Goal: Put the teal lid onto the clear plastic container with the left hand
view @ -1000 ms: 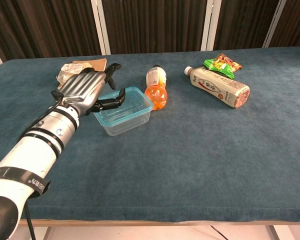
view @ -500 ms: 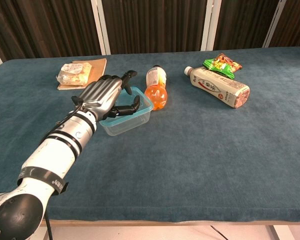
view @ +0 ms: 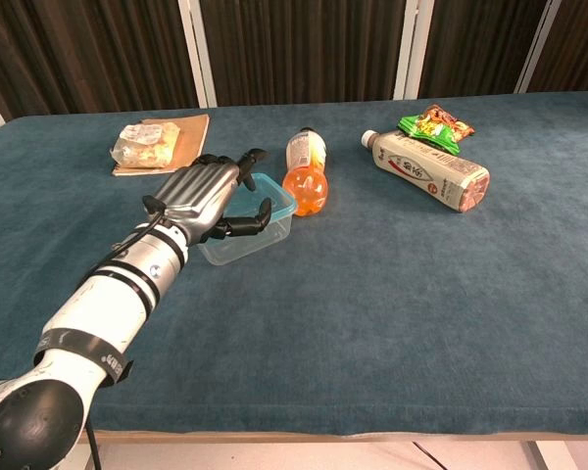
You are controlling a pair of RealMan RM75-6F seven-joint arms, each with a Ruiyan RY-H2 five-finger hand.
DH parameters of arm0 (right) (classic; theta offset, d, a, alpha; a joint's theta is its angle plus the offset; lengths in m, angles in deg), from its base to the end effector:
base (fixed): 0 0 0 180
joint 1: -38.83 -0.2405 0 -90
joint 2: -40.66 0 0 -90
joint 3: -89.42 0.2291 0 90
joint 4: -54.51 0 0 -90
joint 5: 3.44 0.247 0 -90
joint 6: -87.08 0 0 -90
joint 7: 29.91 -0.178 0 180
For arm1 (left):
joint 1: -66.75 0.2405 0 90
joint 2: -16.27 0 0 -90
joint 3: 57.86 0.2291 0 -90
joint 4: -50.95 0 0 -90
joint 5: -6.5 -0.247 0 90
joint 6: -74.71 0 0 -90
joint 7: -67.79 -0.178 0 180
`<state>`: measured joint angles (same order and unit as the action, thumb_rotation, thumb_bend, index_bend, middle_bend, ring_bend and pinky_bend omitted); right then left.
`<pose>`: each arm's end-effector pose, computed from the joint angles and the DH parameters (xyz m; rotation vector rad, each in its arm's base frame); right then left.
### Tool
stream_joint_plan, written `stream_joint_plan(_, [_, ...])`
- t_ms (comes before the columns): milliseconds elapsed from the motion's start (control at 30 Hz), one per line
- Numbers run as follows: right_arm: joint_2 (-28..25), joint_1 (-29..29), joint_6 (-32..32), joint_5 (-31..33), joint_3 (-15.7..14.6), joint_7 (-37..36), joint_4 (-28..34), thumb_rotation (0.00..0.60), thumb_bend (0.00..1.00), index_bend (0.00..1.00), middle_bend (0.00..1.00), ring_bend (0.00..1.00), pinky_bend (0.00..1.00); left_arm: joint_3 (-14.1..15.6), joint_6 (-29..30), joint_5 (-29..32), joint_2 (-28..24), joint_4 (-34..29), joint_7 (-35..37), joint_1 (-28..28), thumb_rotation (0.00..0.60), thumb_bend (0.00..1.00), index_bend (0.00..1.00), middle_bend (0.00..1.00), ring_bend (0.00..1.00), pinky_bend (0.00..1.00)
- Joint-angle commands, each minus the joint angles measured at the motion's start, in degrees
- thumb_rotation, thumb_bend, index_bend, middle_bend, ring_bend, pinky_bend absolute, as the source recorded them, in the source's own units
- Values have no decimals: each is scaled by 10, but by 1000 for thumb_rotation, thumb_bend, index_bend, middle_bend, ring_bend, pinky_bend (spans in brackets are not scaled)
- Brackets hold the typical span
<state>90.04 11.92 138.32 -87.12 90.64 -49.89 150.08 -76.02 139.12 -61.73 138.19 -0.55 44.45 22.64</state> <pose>-0.2822 -0.3064 0.1073 1.7240 -1.2402 0.7431 -0.0849 0.3736 -0.1470 -1.6349 -0.8605 -1.0033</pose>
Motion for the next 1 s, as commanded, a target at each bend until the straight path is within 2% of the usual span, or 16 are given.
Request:
stream_joint_plan(33, [1,0,-1,0,0,1,0,600,128,0,0,0,0,4,-9,12,-7,-16,-18,7,205,495,0,314,111,0])
stream_joint_plan(200, [2,-2,-3,1,1,5,2,600,129,0,0,0,0,8,-7,12,-17,-44,-28,11,204,494,0,362,145,0])
stream_joint_plan(400, [3,-2,-5,4,1,8,2,600,129,0,0,0,0,22,71,-58,-29,-61,4,14,201,492,0,301,122,0])
stream_joint_plan(567, [6,-4,-7,3,2,10,4,600,129,0,0,0,0,30,108,-69,-71,-123,-37,37,208,493,0,297,117,0])
stream_joint_plan(800, [9,-7,-8,2,2,20,14,600,129,0,0,0,0,37,96,-30,-107,-173,-76,70,213,494,0,311,126,0])
stream_joint_plan(1000, [7,-8,-10,11,4,37,27,600,129,0,0,0,0,46,76,-15,-100,-160,-71,75,210,492,0,318,134,0])
